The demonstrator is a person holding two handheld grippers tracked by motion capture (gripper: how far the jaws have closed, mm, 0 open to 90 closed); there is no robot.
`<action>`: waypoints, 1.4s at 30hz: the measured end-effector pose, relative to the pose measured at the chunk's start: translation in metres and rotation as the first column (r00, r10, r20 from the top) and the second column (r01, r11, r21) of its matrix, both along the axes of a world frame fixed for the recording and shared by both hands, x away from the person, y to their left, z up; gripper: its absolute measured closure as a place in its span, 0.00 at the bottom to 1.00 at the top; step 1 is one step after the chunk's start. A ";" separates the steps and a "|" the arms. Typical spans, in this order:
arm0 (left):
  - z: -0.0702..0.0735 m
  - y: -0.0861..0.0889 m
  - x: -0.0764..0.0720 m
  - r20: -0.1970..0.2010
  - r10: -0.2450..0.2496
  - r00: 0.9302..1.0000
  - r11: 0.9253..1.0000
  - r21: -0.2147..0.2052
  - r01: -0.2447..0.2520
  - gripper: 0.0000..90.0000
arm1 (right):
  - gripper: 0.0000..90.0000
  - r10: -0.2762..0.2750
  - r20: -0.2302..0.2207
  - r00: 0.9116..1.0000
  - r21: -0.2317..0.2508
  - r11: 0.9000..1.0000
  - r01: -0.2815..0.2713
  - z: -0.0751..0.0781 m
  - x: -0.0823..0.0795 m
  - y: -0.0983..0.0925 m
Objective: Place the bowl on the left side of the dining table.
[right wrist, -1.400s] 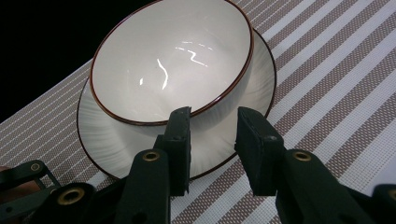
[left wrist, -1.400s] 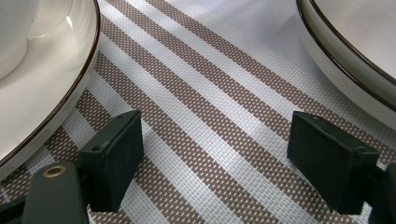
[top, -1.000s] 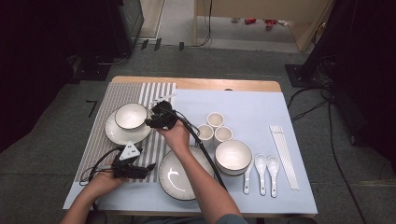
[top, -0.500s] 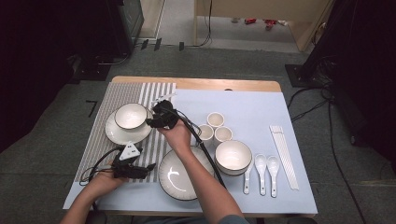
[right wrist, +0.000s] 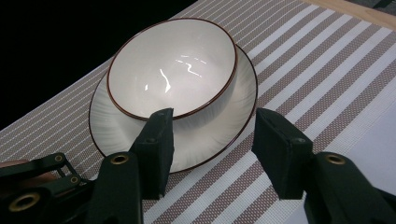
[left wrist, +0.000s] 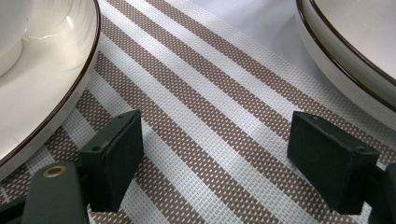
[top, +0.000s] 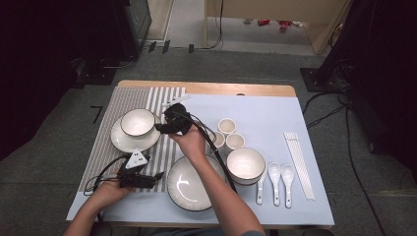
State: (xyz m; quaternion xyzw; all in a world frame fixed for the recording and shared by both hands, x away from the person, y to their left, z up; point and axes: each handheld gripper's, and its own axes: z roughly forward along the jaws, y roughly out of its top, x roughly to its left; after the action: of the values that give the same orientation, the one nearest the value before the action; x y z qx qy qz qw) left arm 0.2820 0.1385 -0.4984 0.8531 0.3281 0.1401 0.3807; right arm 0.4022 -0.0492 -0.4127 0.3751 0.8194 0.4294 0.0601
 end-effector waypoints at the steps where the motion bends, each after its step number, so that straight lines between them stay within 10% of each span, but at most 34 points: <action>1: 0.000 0.000 0.000 -0.002 -0.001 1.000 1.000 0.001 0.001 0.21 | 0.52 -0.001 0.003 1.000 0.001 1.000 0.001 0.001 -0.001 -0.001; 42: 0.000 0.000 0.000 -0.004 -0.001 1.000 1.000 0.001 0.001 0.21 | 0.42 -0.008 0.056 0.998 -0.032 0.999 0.009 0.020 -0.042 -0.042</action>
State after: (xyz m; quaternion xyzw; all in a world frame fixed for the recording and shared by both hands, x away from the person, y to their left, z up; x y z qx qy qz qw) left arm 0.2819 0.1387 -0.4983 0.8537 0.3283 0.1383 0.3798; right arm 0.3606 -0.0913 -0.3931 0.3654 0.8225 0.4262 0.0906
